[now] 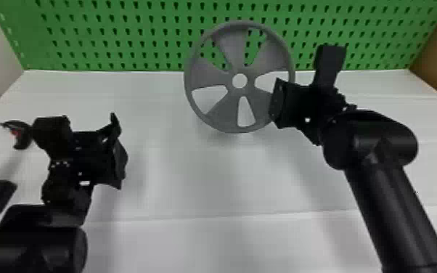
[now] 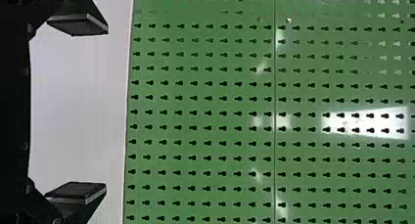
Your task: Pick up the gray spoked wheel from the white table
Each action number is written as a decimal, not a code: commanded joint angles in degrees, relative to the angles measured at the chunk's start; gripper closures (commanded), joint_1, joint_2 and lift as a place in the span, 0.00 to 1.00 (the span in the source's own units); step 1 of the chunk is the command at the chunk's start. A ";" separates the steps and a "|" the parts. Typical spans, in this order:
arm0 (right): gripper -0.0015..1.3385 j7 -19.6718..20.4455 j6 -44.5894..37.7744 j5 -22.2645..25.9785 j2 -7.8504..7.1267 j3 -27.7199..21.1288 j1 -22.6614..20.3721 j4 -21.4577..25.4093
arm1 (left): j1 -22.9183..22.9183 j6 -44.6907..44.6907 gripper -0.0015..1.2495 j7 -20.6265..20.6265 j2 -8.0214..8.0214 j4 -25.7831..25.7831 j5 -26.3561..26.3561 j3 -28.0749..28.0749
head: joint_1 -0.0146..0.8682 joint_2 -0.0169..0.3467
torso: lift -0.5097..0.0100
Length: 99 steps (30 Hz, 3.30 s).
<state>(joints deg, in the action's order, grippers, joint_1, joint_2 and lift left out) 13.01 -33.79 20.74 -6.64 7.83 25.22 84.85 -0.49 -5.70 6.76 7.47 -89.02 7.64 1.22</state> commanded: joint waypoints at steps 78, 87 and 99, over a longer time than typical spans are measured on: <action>0.84 -7.12 32.73 -14.68 0.22 2.45 -9.84 -6.54 | 0.49 5.43 0.12 -1.31 -0.44 -3.44 -1.75 -0.51 | 0.88 0.05 | 0.80; 0.84 -7.12 32.29 -14.50 0.31 2.63 -9.93 -6.36 | 0.49 5.61 0.12 -1.23 -0.44 -3.44 -2.01 -0.87 | 0.88 0.05 | 0.80; 0.84 -7.12 32.03 -14.33 0.48 2.19 -10.36 -4.60 | 0.41 6.66 0.12 -1.14 -0.44 -4.67 -2.89 -1.04 | 0.88 0.05 | 0.80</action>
<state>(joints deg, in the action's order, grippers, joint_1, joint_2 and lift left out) 5.89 -1.69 6.22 -6.16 10.12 14.95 79.87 -0.08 0.75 5.60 7.03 -93.47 4.84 0.31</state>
